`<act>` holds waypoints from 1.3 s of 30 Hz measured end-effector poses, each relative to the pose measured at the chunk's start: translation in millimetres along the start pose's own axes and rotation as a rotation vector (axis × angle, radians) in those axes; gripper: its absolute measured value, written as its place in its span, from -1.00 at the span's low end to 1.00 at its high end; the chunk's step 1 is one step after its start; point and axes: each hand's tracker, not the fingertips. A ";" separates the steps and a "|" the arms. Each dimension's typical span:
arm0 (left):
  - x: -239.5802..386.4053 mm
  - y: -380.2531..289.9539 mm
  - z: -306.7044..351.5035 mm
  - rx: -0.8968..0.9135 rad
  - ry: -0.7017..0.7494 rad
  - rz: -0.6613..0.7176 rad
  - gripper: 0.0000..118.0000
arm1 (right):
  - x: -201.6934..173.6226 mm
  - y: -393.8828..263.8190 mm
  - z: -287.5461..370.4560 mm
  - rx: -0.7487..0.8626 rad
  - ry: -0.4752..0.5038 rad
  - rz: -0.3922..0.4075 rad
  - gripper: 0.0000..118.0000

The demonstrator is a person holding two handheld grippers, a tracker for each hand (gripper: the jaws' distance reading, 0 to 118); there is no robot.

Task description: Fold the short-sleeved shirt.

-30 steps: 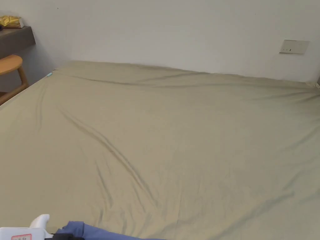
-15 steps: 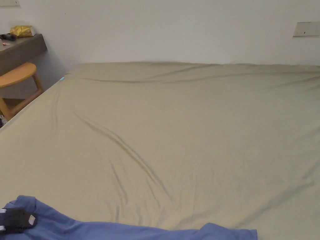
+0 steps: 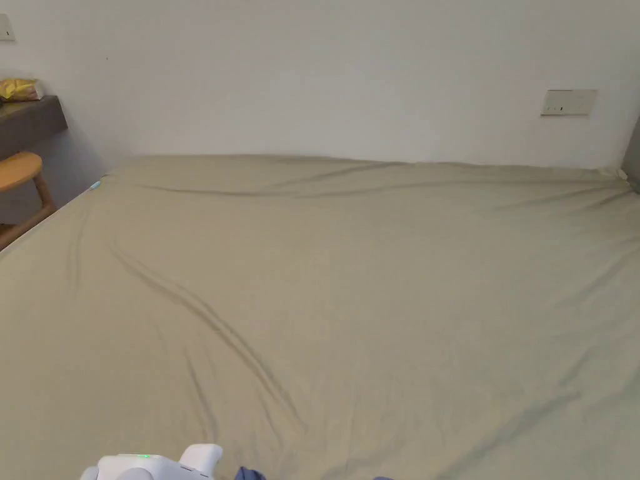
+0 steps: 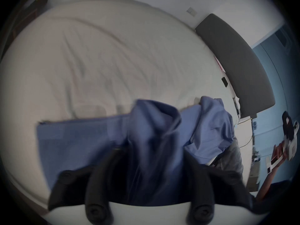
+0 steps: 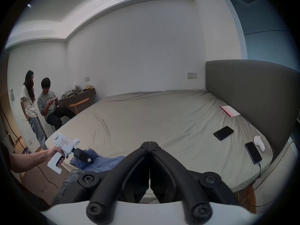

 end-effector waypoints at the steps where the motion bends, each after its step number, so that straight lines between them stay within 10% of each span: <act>1: -4.0 -2.7 -3.6 0.002 -0.056 0.041 0.16 | 2.6 -1.4 0.4 -0.008 -0.001 -0.012 -0.98; 4: -2.2 -8.9 12.7 0.105 -0.181 0.116 0.76 | 9.4 -6.8 3.2 -0.013 -0.021 -0.050 -0.98; 10: 1.8 -34.0 98.0 0.580 0.072 0.219 0.87 | 21.6 -18.4 6.7 -0.025 -0.049 -0.112 -0.98; 17: 39.6 -17.9 31.9 0.244 0.342 0.116 0.10 | 27.7 -32.3 6.6 -0.057 -0.052 -0.145 -0.98; 23: 84.5 -27.2 -29.9 0.045 0.008 0.153 0.12 | 29.2 -35.5 8.9 -0.061 -0.050 -0.186 -0.98; 29: 45.9 -40.3 42.9 0.281 -0.197 0.342 0.13 | 29.2 -34.2 12.1 -0.055 -0.049 -0.180 -0.98; 33: -10.1 -50.1 100.6 0.490 -0.230 0.405 0.87 | 29.3 -33.3 10.6 -0.053 -0.047 -0.179 -0.98; 39: -93.9 -46.2 102.8 0.333 -0.078 0.478 0.93 | 25.3 -33.4 9.3 -0.060 -0.028 -0.166 -0.98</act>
